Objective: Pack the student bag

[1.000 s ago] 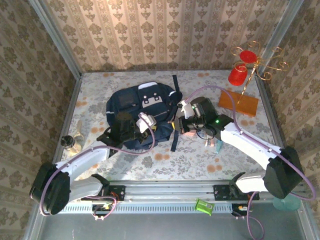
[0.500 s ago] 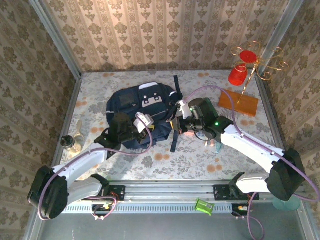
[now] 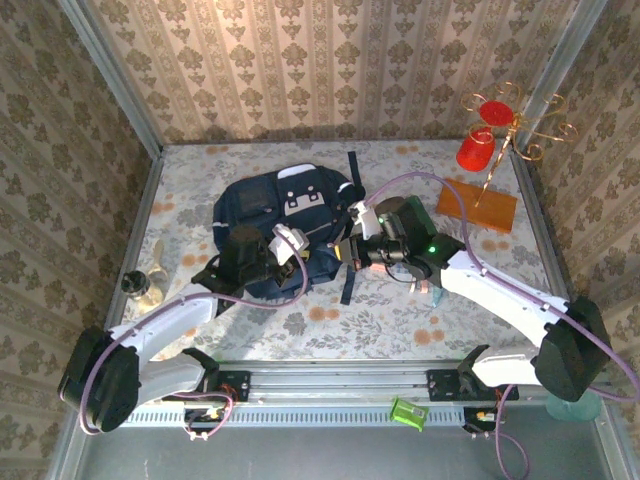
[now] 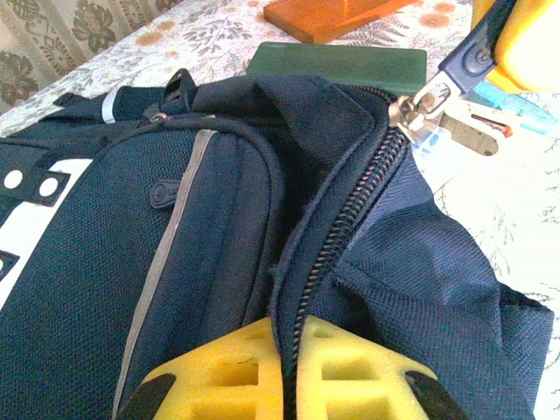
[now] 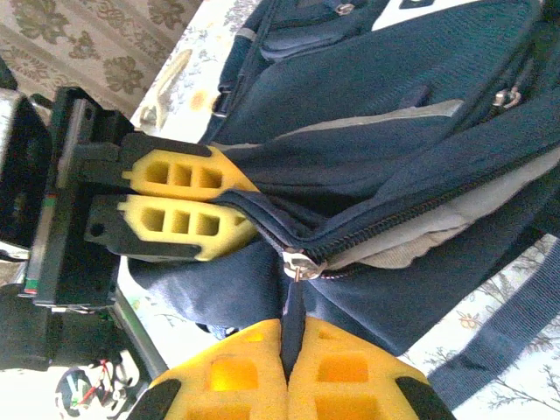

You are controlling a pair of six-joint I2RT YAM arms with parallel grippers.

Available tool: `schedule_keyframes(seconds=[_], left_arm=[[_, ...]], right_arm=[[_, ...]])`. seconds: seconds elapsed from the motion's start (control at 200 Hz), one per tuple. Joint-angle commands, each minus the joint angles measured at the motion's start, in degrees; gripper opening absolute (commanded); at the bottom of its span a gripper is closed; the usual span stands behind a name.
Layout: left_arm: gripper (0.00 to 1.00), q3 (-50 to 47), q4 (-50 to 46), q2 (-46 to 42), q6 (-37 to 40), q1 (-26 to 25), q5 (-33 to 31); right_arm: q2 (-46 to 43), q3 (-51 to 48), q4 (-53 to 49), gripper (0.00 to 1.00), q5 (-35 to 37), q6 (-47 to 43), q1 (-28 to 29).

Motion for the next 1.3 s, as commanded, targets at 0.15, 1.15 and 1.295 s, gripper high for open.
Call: schedule_keyframes(seconds=[0.15, 1.15, 1.295], left_arm=[[0.0, -1.08, -3.17, -3.68, -2.9, 2.9, -13.42], [0.0, -8.52, 9.73, -12.4, -7.97, 6.52, 2.99], [0.0, -8.26, 9.14, -12.0, -7.36, 6.42, 3.47]], right_arm=[[-9.15, 5.98, -11.53, 0.0, 20.56, -3.56, 1.35], [10.63, -2.96, 22.29, 0.44, 1.11, 12.92, -4.22], [15.13, -4.11, 29.89, 0.47, -2.83, 22.71, -6.84]])
